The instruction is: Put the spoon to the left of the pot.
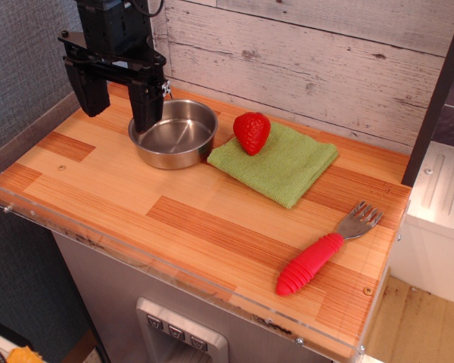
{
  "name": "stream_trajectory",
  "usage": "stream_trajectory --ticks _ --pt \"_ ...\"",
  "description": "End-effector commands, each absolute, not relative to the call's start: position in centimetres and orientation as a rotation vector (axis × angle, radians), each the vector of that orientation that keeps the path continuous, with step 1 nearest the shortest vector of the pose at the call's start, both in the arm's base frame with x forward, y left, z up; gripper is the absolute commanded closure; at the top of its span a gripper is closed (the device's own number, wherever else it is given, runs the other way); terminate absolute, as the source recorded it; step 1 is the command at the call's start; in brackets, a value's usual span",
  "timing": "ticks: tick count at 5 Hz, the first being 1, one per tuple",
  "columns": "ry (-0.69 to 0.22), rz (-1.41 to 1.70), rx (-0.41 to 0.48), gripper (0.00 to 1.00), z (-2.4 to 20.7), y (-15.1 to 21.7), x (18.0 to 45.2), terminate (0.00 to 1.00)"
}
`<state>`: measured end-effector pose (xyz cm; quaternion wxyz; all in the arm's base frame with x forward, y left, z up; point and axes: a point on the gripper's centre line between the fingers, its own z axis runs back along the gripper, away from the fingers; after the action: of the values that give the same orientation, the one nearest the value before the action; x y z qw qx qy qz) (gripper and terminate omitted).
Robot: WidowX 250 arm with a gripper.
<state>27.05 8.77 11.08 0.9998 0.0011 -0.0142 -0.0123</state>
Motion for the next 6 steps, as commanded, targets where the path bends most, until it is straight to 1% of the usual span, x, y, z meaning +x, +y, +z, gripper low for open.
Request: stream_trajectory --ticks 1,2,4,5,6 --pt "-0.028 -0.025 0.002 0.00 11.1 8.8 27.1 0.00" --pt "-0.033 -0.087 -0.008 0.00 10.6 5.3 26.7 0.00" --pt "-0.074 -0.300 -0.010 0.00 8.8 -4.5 24.7 0.00" --pt "-0.090 -0.345 0.002 0.00 6.4 -7.6 24.7 0.00" --pt "-0.126 -0.356 0.006 0.00 5.0 -8.6 25.8 0.00"
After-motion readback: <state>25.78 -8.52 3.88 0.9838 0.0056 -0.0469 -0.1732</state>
